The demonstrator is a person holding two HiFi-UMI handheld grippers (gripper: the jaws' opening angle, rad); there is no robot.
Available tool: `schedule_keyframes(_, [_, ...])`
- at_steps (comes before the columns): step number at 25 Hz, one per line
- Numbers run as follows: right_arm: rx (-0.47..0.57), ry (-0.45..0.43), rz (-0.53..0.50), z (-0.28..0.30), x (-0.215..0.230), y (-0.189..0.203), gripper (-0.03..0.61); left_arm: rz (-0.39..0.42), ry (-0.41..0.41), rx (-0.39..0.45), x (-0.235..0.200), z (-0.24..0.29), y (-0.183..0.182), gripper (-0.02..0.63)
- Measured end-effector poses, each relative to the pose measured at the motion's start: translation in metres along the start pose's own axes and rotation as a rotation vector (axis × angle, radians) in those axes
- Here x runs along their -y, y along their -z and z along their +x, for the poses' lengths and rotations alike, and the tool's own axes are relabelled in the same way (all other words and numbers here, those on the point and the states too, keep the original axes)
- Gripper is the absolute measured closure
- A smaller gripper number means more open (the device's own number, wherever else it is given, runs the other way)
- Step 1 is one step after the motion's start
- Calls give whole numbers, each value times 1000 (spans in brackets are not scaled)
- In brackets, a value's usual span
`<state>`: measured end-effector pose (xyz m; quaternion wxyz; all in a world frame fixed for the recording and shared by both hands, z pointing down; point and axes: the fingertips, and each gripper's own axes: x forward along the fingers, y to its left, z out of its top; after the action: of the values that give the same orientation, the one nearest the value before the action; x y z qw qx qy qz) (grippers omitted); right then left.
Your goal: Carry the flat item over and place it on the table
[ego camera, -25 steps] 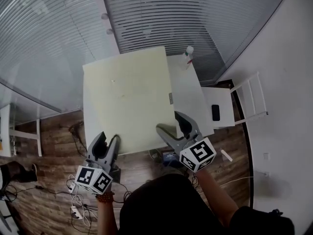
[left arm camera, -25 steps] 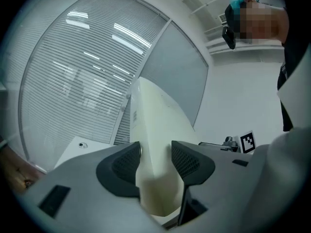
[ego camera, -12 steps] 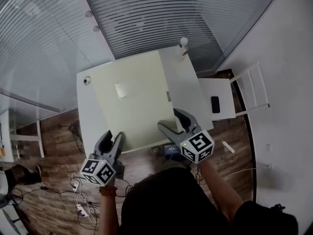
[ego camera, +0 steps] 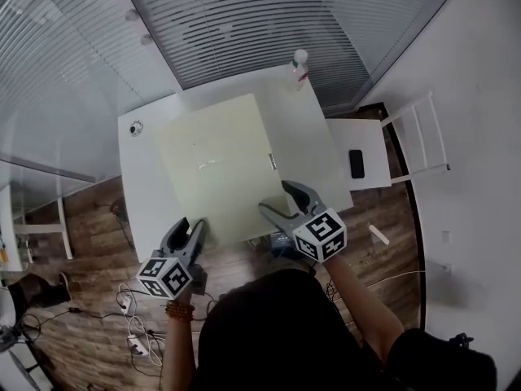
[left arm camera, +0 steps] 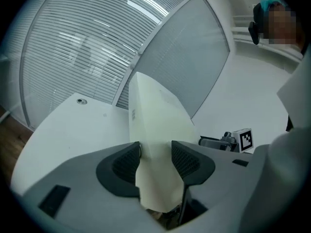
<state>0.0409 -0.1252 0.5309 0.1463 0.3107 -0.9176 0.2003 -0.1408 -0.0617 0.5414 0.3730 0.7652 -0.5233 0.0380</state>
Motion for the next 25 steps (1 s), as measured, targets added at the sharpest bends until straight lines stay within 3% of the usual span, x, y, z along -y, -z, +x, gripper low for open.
schedule_keyframes(10, [-96, -40, 32, 24, 13, 38, 267, -91, -31, -78, -26, 18, 37, 413])
schedule_keyframes(25, [-183, -94, 107, 59, 35, 71, 268, -122, -64, -138, -52, 42, 51, 413])
